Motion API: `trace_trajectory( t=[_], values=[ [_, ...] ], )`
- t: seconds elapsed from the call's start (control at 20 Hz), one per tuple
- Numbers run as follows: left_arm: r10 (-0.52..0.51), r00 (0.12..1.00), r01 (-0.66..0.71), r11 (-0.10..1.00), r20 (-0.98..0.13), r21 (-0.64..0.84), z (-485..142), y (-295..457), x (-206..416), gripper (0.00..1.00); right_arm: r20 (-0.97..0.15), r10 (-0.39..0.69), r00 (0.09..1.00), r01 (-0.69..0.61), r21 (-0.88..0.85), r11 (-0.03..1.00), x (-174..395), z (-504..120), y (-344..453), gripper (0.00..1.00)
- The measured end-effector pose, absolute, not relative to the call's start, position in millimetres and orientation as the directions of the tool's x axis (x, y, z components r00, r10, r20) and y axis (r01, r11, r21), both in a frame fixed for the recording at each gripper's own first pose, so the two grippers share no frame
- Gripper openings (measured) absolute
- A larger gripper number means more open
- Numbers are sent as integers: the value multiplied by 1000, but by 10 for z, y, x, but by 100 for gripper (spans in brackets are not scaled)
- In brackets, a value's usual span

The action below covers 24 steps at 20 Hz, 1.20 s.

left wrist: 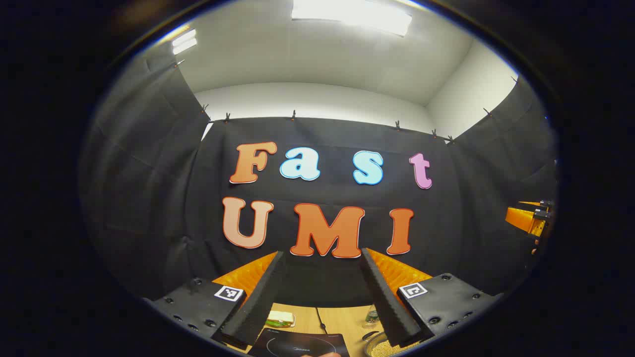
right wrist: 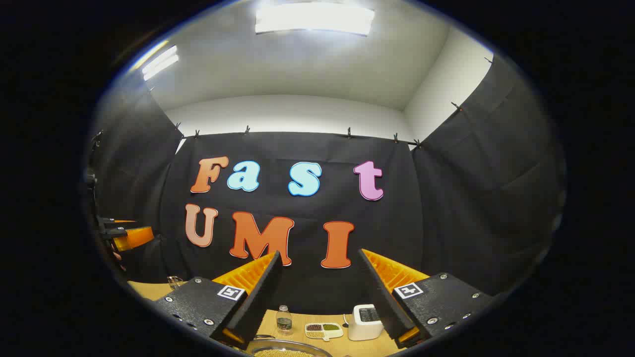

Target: First push the handle of the pot to place it horizontally, then grasp the pot with both hands and set it on the induction cooktop.

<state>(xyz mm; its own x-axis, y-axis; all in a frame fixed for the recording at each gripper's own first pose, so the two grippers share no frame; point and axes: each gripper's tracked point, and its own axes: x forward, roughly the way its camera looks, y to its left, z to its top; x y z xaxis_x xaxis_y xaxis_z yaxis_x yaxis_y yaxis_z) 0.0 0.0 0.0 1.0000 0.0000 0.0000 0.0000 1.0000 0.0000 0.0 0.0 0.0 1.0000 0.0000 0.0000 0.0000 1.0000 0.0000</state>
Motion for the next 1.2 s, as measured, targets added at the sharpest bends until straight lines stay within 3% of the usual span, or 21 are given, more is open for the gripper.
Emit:
trace_trajectory(
  t=[0.75,0.9,1.0,1.2],
  values=[
    [3,1000,-3,1000,-3,-6,33,37,-28,100,-2,54,999,-54,-2,999,-72,-21,204,94],
    [-21,1000,21,1000,-10,-23,22,-21,-42,92,-29,81,996,-80,24,996,-96,-139,231,94],
    [-16,1000,16,1000,-12,-18,17,-6,-36,100,-38,70,997,-69,31,997,-74,-177,164,94],
    [-21,1000,21,1000,-11,-22,-1,-30,-53,100,-55,46,997,-44,33,998,-64,-239,34,94]
  ],
)
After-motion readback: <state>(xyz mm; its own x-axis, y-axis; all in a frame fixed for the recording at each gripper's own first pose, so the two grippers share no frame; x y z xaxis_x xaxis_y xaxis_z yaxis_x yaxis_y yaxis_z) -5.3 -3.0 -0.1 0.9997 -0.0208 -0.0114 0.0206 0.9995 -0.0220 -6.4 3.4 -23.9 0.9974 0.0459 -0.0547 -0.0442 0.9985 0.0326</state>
